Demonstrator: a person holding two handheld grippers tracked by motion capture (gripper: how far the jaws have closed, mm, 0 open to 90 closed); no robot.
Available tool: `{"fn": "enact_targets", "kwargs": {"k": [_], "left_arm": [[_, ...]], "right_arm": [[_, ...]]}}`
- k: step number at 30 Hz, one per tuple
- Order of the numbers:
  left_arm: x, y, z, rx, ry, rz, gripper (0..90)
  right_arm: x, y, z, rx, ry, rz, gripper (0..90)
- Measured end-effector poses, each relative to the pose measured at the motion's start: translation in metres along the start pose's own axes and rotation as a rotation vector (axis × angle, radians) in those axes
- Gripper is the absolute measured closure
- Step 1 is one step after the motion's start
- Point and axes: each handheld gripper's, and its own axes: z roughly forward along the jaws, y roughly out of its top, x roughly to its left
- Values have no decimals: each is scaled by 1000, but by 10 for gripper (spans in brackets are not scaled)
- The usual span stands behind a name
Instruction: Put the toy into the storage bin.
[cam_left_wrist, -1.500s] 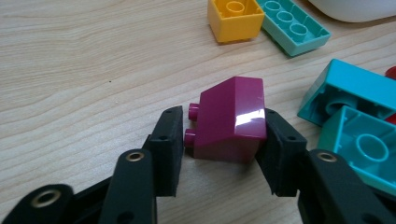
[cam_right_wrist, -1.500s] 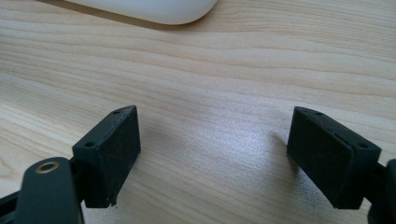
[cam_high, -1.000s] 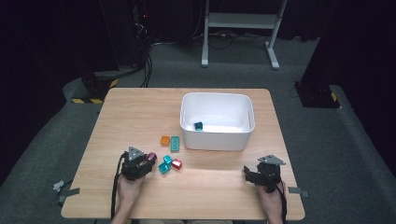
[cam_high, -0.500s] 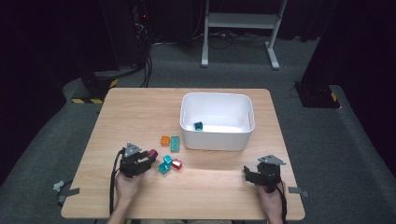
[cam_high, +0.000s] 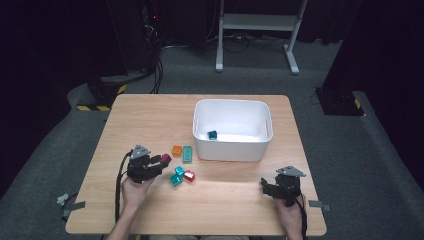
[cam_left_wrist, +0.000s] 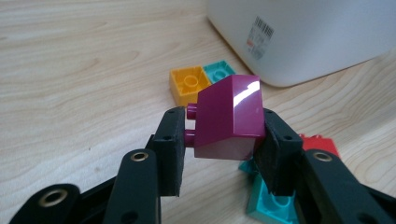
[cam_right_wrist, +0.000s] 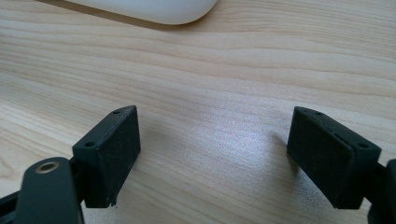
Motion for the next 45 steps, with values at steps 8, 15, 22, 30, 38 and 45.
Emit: {"fn": "enact_targets", "kwargs": {"k": [8, 15, 22, 30, 38, 45], "left_arm": [[1, 23, -4, -8, -46, 0, 565], [1, 44, -9, -20, -88, -2, 565], [-4, 68, -13, -33, -117, 23, 565], [-13, 91, -13, -38, -152, 45, 565], [-20, 110, -9, -50, -183, 52, 565], [-29, 122, -2, -42, -198, 67, 564]], "right_arm": [[0, 0, 0, 2, -3, 5, 155], [0, 0, 0, 5, -8, 12, 144], [0, 0, 0, 5, -7, 11, 146], [0, 0, 0, 4, -6, 9, 147], [0, 0, 0, 4, -5, 8, 148], [0, 0, 0, 4, -5, 8, 147]]}}
